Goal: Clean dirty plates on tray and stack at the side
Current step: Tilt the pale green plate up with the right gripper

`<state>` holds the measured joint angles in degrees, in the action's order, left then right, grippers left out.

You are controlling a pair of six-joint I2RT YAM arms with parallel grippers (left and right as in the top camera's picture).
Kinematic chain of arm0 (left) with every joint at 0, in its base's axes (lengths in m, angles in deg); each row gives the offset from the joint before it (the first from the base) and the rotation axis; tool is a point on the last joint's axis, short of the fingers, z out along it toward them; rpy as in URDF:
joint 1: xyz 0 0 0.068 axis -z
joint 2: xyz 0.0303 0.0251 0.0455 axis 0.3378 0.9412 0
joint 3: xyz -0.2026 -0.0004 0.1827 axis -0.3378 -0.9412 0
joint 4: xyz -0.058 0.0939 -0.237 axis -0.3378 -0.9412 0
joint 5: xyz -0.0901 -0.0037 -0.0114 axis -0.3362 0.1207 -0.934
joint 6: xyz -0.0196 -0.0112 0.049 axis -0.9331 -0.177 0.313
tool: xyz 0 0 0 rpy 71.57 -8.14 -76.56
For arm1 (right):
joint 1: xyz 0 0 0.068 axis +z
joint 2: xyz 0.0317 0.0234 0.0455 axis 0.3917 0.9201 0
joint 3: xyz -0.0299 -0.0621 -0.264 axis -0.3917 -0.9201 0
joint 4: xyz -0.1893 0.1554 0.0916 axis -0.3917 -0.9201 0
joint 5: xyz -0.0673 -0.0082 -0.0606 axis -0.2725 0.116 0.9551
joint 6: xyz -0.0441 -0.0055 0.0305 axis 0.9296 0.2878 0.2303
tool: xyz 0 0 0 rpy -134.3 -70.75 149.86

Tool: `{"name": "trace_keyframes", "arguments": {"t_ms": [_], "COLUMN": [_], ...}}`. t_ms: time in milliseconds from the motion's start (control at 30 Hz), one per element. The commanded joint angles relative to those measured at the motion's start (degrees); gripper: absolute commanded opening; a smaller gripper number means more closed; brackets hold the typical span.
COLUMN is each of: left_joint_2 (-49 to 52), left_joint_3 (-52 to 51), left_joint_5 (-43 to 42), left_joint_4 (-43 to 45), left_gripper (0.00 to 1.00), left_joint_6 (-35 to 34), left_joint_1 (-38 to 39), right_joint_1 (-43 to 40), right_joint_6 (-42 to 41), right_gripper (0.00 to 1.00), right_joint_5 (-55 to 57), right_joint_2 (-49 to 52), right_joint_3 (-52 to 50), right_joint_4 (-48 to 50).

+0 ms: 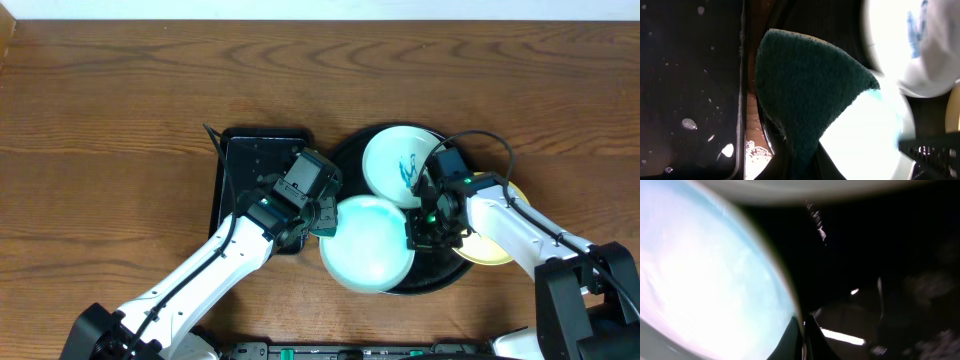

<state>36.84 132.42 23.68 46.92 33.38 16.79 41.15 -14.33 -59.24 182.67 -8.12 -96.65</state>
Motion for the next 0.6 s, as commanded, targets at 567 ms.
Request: {"name": "trace_keyframes", "arguments": {"t_ms": [567], "left_joint_2": [0.22], "left_joint_3": [-0.68], "left_joint_5": [1.33], "left_joint_4": [-0.17], "left_gripper": [0.11], "left_joint_6": [0.55], "left_joint_1": [-0.26], "right_joint_1": [1.36], "right_joint_6": [2.78], "right_gripper": [0.01], "right_joint_5": [9.94], "right_joint_2": [-0.92], "right_joint_3": [10.88], "right_joint_4": [-5.81]}}
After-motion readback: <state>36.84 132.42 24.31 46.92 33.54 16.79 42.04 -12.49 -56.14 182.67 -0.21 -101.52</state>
